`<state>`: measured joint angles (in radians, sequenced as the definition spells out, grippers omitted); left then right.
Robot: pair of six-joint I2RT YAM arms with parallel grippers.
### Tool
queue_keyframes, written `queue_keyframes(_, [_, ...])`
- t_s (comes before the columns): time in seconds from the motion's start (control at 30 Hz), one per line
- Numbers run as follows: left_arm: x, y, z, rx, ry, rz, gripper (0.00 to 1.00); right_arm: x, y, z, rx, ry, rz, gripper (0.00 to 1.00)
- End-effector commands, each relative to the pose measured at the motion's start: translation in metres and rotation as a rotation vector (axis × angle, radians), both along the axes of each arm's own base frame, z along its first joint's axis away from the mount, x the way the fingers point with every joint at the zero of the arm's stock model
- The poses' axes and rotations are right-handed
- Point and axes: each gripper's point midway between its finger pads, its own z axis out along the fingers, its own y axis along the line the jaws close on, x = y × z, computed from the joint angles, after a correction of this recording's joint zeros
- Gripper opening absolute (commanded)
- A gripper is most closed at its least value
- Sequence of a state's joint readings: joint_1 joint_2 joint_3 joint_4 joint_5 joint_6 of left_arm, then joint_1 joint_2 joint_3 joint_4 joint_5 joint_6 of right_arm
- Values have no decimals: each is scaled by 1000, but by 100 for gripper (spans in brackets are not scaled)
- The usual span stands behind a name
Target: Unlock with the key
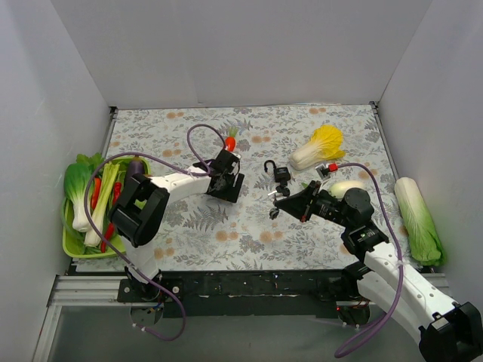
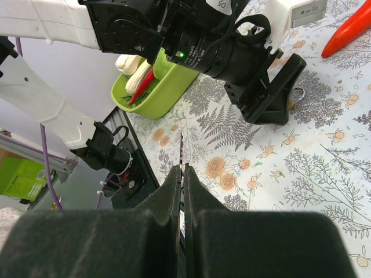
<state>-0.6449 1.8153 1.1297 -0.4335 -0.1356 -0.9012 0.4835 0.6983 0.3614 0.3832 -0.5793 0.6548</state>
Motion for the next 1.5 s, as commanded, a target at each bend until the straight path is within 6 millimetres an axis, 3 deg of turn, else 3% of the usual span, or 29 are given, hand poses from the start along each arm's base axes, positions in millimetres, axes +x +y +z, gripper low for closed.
queue_keyframes(0.0, [7,8,5,65,-9,-11,68,0,0,9,20,-38,8,1])
queue_keyframes(0.23, [6,1,-3,50,21,-34,56,1,2,6,18,-25,14,1])
queue_keyframes(0.57, [10,0,-6,63,20,-34,54,1,3,6,18,-24,20,1])
queue_keyframes(0.8, [8,11,-8,97,18,9,51,0,2,5,19,-25,16,1])
queue_keyframes(0.9, [5,13,-11,103,26,12,45,0,1,4,19,-25,16,1])
queue_keyframes(1.03, [5,12,-16,100,37,31,30,0,1,6,22,-31,14,1])
queue_keyframes(1.13, [6,11,-15,92,33,46,11,0,0,7,18,-38,11,1])
queue_keyframes(1.17, [7,10,-12,77,29,61,1,0,0,4,7,-28,8,1])
queue_keyframes(1.2, [9,8,-10,58,25,67,0,0,-1,4,0,-28,2,1])
queue_keyframes(1.47, [24,-28,46,-404,57,125,0,7,-5,-5,-73,-42,-40,1])
